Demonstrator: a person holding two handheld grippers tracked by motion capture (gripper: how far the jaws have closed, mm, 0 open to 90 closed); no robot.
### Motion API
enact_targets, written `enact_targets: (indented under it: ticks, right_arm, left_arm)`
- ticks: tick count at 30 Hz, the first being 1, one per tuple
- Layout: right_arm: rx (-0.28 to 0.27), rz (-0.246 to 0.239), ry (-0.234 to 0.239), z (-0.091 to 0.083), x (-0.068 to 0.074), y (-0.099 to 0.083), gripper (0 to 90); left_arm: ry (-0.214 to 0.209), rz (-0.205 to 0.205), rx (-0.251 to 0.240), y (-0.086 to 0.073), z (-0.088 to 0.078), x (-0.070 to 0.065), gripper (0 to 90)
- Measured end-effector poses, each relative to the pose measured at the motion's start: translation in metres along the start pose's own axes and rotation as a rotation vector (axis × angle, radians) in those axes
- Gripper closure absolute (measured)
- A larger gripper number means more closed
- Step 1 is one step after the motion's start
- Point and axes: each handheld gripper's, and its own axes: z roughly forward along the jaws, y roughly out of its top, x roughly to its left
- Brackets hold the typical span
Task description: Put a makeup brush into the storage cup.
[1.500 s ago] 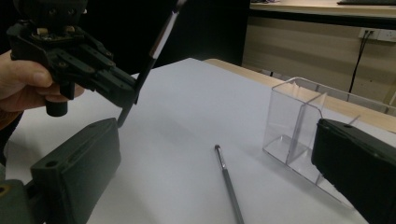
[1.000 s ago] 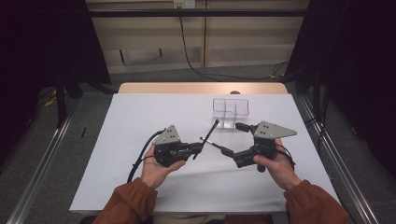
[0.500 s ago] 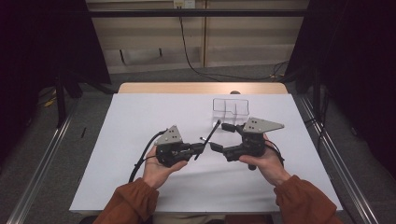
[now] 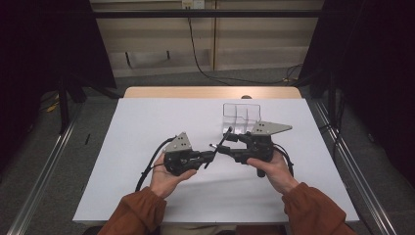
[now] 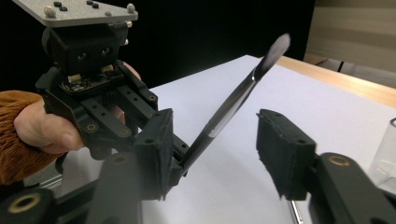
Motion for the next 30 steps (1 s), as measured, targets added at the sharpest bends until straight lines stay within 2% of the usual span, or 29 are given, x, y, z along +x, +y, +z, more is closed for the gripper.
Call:
enact_targets:
  ticks: [4, 9, 16, 19, 25, 30]
  right_arm:
    - [0.001, 0.009, 0.021, 0.0013, 0.0001, -0.0006, 54.7]
    - [0.009, 0.0, 0.019, 0.0002, -0.001, -0.0012, 62.7]
    - [0.008, 0.015, 0.028, -0.0007, -0.0027, -0.0023, 74.9]
    - [0.01, 0.039, 0.039, -0.0014, -0.0029, -0.0024, 77.7]
    - [0.02, 0.03, 0.067, -0.002, 0.0036, -0.0005, 83.2]
    - [0.015, 0.052, 0.083, -0.0031, 0.0038, 0.0, 84.1]
  left_arm:
    - [-0.001, 0.005, 0.011, -0.0007, 0.0012, -0.0003, 84.3]
    - [-0.003, 0.005, 0.013, -0.002, 0.002, -0.0003, 84.3]
    - [-0.006, 0.011, 0.023, -0.0032, 0.0023, 0.0, 84.3]
    - [-0.012, 0.016, 0.025, -0.0045, 0.0037, -0.0005, 84.2]
    - [-0.026, 0.037, 0.028, -0.0055, 0.0068, -0.0036, 84.2]
    - [-0.039, 0.036, 0.019, -0.0056, 0.0077, -0.0039, 83.9]
